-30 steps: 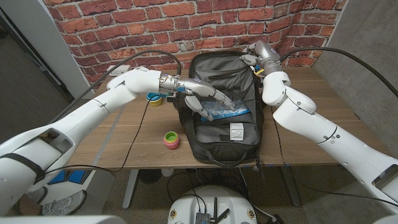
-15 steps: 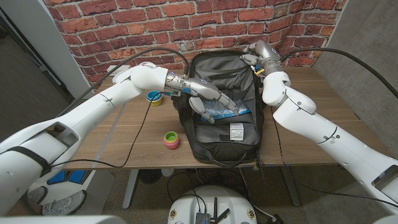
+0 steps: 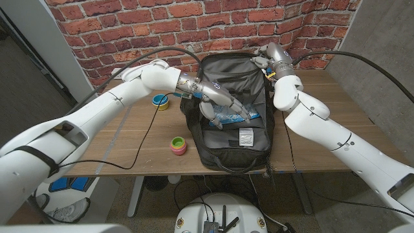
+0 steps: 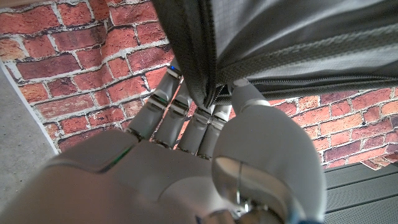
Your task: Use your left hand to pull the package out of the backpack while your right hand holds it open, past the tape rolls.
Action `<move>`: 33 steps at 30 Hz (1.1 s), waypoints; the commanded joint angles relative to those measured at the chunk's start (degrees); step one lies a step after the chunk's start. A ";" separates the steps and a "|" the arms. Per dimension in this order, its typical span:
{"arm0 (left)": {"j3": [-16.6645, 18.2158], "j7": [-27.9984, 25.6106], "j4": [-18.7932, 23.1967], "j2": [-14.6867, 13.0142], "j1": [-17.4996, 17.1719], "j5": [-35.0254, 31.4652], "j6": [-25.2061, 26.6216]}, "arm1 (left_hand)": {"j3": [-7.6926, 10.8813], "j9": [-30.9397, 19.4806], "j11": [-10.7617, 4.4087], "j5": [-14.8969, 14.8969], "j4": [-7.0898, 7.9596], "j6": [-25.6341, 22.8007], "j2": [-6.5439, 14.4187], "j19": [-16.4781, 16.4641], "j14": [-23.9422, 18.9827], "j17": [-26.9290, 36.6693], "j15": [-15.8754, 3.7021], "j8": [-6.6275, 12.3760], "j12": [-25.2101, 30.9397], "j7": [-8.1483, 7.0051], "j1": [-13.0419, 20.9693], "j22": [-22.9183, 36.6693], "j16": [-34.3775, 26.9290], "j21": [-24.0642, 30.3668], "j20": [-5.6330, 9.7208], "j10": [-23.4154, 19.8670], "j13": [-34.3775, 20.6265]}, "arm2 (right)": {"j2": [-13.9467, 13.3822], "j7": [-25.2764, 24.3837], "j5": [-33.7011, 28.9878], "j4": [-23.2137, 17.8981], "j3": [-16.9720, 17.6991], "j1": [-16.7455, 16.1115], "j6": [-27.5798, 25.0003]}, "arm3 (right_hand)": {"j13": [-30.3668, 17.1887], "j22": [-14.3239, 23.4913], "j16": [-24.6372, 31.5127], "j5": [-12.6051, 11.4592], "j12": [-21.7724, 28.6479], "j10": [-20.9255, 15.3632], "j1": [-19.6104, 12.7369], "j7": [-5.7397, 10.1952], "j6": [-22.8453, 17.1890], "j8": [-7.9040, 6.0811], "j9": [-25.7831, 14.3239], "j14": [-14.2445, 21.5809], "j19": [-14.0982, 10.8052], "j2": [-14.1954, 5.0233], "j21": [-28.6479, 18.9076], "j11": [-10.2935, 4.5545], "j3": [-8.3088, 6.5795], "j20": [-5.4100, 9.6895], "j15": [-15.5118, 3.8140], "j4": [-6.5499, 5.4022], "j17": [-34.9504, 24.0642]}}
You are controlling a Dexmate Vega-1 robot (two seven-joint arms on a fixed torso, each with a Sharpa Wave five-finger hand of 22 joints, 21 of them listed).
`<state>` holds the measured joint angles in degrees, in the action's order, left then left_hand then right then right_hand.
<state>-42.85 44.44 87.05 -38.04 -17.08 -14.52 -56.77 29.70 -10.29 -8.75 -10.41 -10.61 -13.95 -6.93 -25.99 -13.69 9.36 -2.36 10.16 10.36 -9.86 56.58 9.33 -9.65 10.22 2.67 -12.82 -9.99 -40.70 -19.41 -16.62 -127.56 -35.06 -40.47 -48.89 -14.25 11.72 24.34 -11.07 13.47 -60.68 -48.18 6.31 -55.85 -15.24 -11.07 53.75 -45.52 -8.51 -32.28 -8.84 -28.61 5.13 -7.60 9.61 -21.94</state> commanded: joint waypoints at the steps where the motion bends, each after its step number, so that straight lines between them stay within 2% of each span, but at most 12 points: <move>1: -1.27 -1.07 -1.31 2.08 2.62 -5.79 -2.69 | -0.31 -0.08 0.04 -0.28 0.08 0.63 -0.06 0.38 0.49 0.17 -7.22 0.04 -0.03 0.05 1.02 0.15 -0.14 -0.05 7.24 0.29 -0.19 | 0.14 -0.61 0.26 -0.12 0.25 -0.27 0.03 | -0.22 0.14 -0.33 -0.19 -0.26 -0.46 -0.17 0.12 -0.54 0.16 -0.23 0.54 0.11 -0.47 -0.42 -0.12 -0.27 7.11 -4.87 -0.17 -0.26; 12: -1.79 -3.99 -3.77 4.09 3.94 -11.87 -5.48 | -0.99 -0.08 0.24 -0.05 0.29 1.62 -0.46 2.01 1.29 0.17 -7.10 0.32 -0.04 0.32 1.95 0.13 -0.06 -0.36 8.02 0.99 -0.19 | 0.38 -0.70 0.50 0.63 0.14 0.11 0.62 | -0.31 0.11 -0.34 -0.19 -0.30 -0.47 -0.17 0.08 -0.70 0.28 -0.25 0.66 0.20 -0.46 -0.69 -0.25 -0.24 7.11 -4.88 -0.18 -0.42; 28: -4.27 -5.23 -6.91 5.98 5.68 -13.23 -6.69 | -2.26 -0.04 1.00 0.08 0.75 4.72 -0.34 4.26 3.58 0.16 -5.65 0.18 -0.18 2.50 2.99 0.11 0.06 -0.28 7.99 3.36 -0.19 | 0.70 -1.33 0.72 0.75 0.46 -0.17 0.64 | -0.48 0.07 -0.44 -0.19 -0.32 -0.49 -0.18 0.12 -0.70 0.51 -0.27 0.70 0.35 -0.45 -1.05 -0.06 -0.24 7.10 -4.88 -0.19 -0.58; 33: -4.69 -6.04 -7.68 6.87 6.06 -14.62 -7.31 | -2.43 -0.04 1.15 0.08 0.81 5.12 -0.27 4.53 3.97 0.16 -5.47 0.21 -0.19 2.70 3.09 0.10 0.08 -0.27 7.84 3.74 -0.19 | 1.00 -1.66 0.96 1.03 0.59 -0.29 0.97 | -0.50 0.06 -0.44 -0.19 -0.36 -0.43 -0.16 0.08 -0.71 0.57 -0.28 0.76 0.39 -0.46 -1.15 -0.05 -0.23 7.10 -4.83 -0.21 -0.64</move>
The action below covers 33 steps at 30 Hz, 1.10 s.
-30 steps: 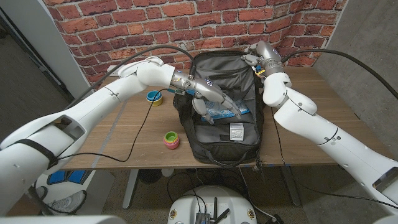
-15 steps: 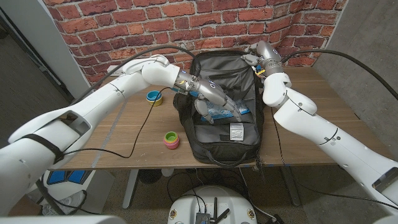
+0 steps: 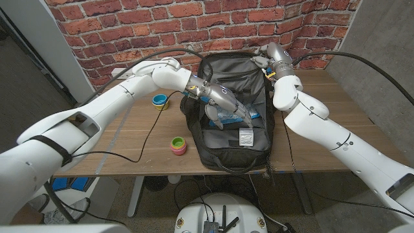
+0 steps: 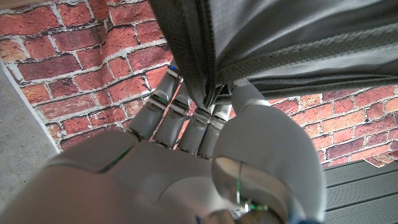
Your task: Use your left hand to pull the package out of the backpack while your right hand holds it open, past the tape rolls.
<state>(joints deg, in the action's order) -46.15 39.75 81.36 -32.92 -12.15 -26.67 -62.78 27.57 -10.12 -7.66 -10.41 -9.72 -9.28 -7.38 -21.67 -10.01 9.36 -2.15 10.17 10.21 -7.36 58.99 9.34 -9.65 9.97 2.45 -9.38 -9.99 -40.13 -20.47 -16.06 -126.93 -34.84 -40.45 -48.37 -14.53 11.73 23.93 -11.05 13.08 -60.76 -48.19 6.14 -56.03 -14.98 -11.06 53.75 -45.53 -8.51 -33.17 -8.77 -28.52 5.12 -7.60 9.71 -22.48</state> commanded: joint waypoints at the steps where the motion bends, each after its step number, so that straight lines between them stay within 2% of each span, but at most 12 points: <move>1: -1.47 -1.59 -2.21 1.95 1.19 -2.71 -1.46 | -0.34 -0.20 0.04 0.08 -0.07 0.50 0.19 0.20 0.30 0.16 -5.69 0.21 -0.03 0.24 0.70 0.09 0.06 0.01 8.05 0.32 -0.19 | 0.41 -0.61 0.42 0.45 0.35 -0.29 0.59 | -0.23 0.05 -0.02 -0.20 0.03 -0.38 -0.18 0.24 -0.56 0.31 -0.29 0.77 0.41 -0.47 -0.30 -0.15 -0.33 7.11 -4.86 -0.30 -0.12; 10: -0.79 -5.99 -3.33 3.40 1.11 -7.69 -3.44 | -0.69 -0.19 -0.14 0.13 0.03 0.25 0.26 0.05 0.08 0.16 -5.80 0.58 0.28 0.30 0.80 0.08 -0.19 0.22 8.16 0.00 -0.18 | 0.34 -0.77 0.54 0.34 0.51 -0.49 0.71 | -0.23 0.02 -0.05 -0.20 -0.03 -0.40 -0.15 0.33 -0.63 0.40 -0.30 0.84 0.47 -0.47 -0.50 -0.26 -0.31 7.11 -4.82 -0.33 -0.22; 22: -0.58 -13.59 -5.81 5.32 1.28 -14.42 -6.12 | -2.57 -0.14 -1.24 0.28 0.16 -2.60 -0.62 -2.22 -2.62 0.13 -7.73 1.91 1.21 -0.33 0.65 0.09 -0.84 0.94 8.90 -2.89 -0.14 | 0.36 -1.05 0.77 0.09 0.73 -0.84 0.47 | -0.27 0.00 -0.18 -0.20 -0.06 -0.43 -0.13 0.29 -0.59 0.54 -0.31 0.76 0.54 -0.40 -0.73 -0.12 -0.31 7.10 -4.76 -0.32 -0.28; 33: -2.76 -15.96 -8.94 6.43 2.53 -14.80 -7.19 | -4.20 -0.12 -1.89 0.07 0.29 -4.67 -1.13 -4.27 -5.32 0.12 -9.28 2.44 1.42 -0.89 0.33 0.13 -1.12 1.23 9.13 -5.16 -0.12 | 0.24 -1.30 1.32 0.11 1.14 -1.39 0.72 | -0.30 -0.03 -0.28 -0.23 -0.13 -0.36 -0.19 0.30 -0.63 0.63 -0.33 0.72 0.67 -0.45 -0.90 -0.15 -0.37 7.11 -4.88 -0.29 -0.34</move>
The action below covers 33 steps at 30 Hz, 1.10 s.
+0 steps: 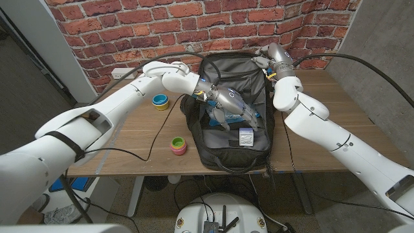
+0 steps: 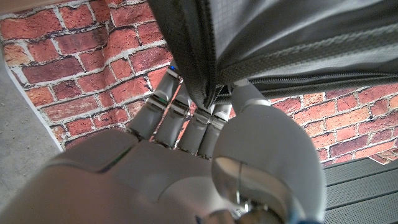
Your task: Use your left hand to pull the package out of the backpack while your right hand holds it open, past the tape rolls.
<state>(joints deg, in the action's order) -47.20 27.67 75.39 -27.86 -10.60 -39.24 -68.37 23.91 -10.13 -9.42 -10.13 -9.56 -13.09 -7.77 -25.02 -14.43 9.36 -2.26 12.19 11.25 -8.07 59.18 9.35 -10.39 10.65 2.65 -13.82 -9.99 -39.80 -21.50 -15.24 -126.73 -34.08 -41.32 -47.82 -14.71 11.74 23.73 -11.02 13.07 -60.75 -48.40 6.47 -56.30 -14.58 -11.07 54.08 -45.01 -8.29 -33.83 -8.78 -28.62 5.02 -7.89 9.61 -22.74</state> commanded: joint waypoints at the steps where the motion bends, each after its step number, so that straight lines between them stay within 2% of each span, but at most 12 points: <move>1: -1.83 -4.02 -3.10 1.43 1.01 -2.20 -1.63 | -0.59 -0.11 -0.13 -0.21 0.13 -0.87 -0.76 -0.96 -0.94 0.12 -9.20 0.42 0.37 -0.19 0.12 0.12 -0.38 0.54 8.94 -0.75 -0.12 | -0.12 -0.29 0.54 -0.12 0.42 -0.56 0.18 | -0.14 -0.04 -0.05 -0.26 -0.09 -0.42 0.01 -0.05 -0.34 0.26 -0.32 0.44 0.17 -0.66 -0.25 -0.11 -0.26 7.21 -4.60 -0.19 -0.11; 20: -4.51 -5.77 -5.39 3.20 2.38 -4.63 -2.47 | -1.76 -0.11 -0.35 -0.46 0.04 -1.81 -0.99 -2.16 -1.79 0.14 -9.48 0.49 0.10 -0.28 0.24 0.13 -0.14 0.52 9.03 -1.44 -0.13 | -0.26 -0.70 0.95 -0.21 0.66 -1.04 0.41 | -0.22 -0.08 -0.24 -0.27 -0.12 -0.52 0.06 -0.14 -0.40 0.44 -0.34 0.35 0.37 -0.66 -0.62 -0.21 -0.28 7.21 -4.56 -0.23 -0.23; 33: -5.39 -9.82 -4.94 3.71 2.91 -9.69 -1.90 | -2.26 -0.14 -0.25 -0.45 -0.01 -3.33 -0.11 -4.19 -3.65 0.18 -9.84 0.66 0.27 -0.07 1.51 0.24 -0.24 0.81 9.14 -3.37 -0.15 | -0.37 -1.03 1.21 -0.33 0.93 -1.31 0.51 | -0.28 -0.12 -0.26 -0.27 -0.19 -0.43 0.07 -0.11 -0.47 0.55 -0.36 0.42 0.47 -0.61 -0.90 0.06 -0.25 7.19 -4.56 -0.21 -0.39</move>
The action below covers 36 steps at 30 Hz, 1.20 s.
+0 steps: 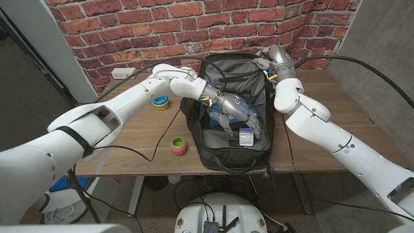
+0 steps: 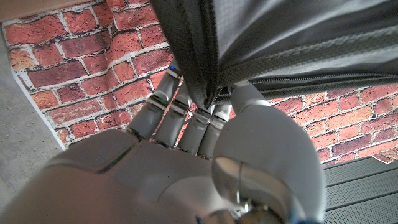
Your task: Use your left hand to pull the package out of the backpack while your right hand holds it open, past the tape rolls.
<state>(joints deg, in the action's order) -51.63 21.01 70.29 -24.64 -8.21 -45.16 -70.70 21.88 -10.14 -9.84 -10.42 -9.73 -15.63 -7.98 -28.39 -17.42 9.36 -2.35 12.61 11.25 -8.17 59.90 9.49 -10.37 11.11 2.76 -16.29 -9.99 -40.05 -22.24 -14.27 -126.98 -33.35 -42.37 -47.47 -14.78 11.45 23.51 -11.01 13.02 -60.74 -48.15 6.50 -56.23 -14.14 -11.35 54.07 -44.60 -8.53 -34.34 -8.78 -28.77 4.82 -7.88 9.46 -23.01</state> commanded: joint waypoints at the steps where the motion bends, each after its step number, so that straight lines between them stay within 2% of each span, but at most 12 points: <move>1: -1.04 -3.43 0.32 0.45 0.53 -4.08 0.60 | -0.26 -0.14 0.10 -0.15 0.17 -1.06 0.18 -0.92 -0.77 0.19 -9.78 0.31 0.29 -0.04 0.88 0.11 -0.26 0.36 9.07 -1.05 -0.15 | -0.05 -0.37 0.25 -0.11 0.23 -0.28 0.05 | -0.22 0.17 -0.07 -0.28 -0.16 -0.41 -0.17 -0.13 -0.50 0.14 -0.09 0.40 0.07 -0.41 -0.42 0.04 -0.12 7.39 -4.56 -0.09 -0.11; 7: -1.67 -5.27 0.57 0.44 0.78 -5.20 1.23 | -0.49 -0.17 -0.35 0.09 0.25 -2.55 0.99 -2.14 -2.06 0.22 -9.79 0.54 0.56 0.13 1.69 0.19 -0.35 0.53 8.97 -2.84 -0.18 | -0.14 -0.56 0.40 -0.29 0.49 -0.59 0.01 | -0.25 0.16 -0.09 -0.28 -0.17 -0.41 -0.15 -0.09 -0.51 0.19 -0.09 0.42 0.11 -0.37 -0.52 0.02 -0.10 7.39 -4.54 -0.08 -0.16; 10: -1.81 -7.04 0.44 0.46 0.79 -6.18 1.36 | -0.88 -0.19 -0.77 0.26 0.27 -4.26 1.41 -3.80 -3.55 0.26 -9.89 0.80 0.71 -0.06 2.36 0.26 -0.47 0.87 8.94 -4.41 -0.19 | -0.17 -0.65 0.55 -0.36 0.64 -0.82 0.04 | -0.26 0.16 -0.16 -0.27 -0.20 -0.36 -0.11 -0.08 -0.53 0.21 -0.10 0.34 0.14 -0.37 -0.59 -0.04 -0.10 7.40 -4.49 -0.11 -0.16; 18: -2.46 -10.87 0.32 0.15 1.02 -7.94 2.23 | -2.32 -0.25 -1.52 0.25 0.45 -7.95 2.76 -8.16 -8.38 0.48 -10.28 0.75 1.12 -0.08 4.05 0.54 -0.80 1.67 8.98 -9.85 -0.23 | -0.45 -0.83 0.79 -0.53 0.91 -1.23 0.42 | -0.26 0.14 -0.04 -0.25 -0.21 -0.44 -0.01 -0.07 -0.51 0.29 -0.11 0.58 0.19 -0.36 -0.76 -0.05 -0.01 7.39 -4.38 -0.18 -0.31; 25: -3.36 -12.88 -0.36 0.10 1.55 -8.22 2.72 | -3.93 -0.22 -1.82 0.05 0.54 -11.93 3.69 -11.52 -13.23 0.56 -10.57 0.67 1.43 0.68 5.22 0.79 -1.02 2.33 9.11 -15.28 -0.27 | -0.44 -1.00 0.86 -0.51 0.97 -1.36 0.43 | -0.23 0.12 -0.15 -0.29 -0.30 -0.36 -0.12 -0.09 -0.60 0.33 -0.12 0.49 0.25 -0.40 -0.92 -0.02 -0.11 7.40 -4.57 -0.10 -0.35; 36: -4.28 -15.31 -1.49 0.07 2.07 -7.89 2.85 | -5.73 -0.38 -2.21 -0.16 0.53 -22.00 5.88 -15.63 -22.24 1.03 -11.14 1.14 1.81 0.23 7.69 1.30 -1.63 3.53 9.02 -24.68 -0.66 | -0.43 -1.18 1.00 -0.38 0.98 -1.44 0.55 | -0.29 0.09 -0.30 -0.29 -0.29 -0.44 -0.09 -0.15 -0.55 0.45 -0.13 0.40 0.34 -0.38 -1.17 -0.01 -0.13 7.38 -4.51 -0.11 -0.42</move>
<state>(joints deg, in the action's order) -55.02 8.72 69.83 -24.50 -6.62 -52.86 -68.20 16.50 -10.28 -11.92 -10.13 -9.25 -35.51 -2.37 -42.99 -37.93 10.08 -3.54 13.35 12.48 -7.83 66.56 10.55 -11.47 14.11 4.42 -38.84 -10.28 -40.40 -23.29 -13.43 -127.44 -32.45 -43.67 -47.10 -14.76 11.47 23.28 -11.00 13.02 -60.75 -48.17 6.31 -56.26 -13.70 -11.31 54.07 -44.61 -8.51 -35.18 -8.78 -28.70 4.82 -7.88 9.54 -23.27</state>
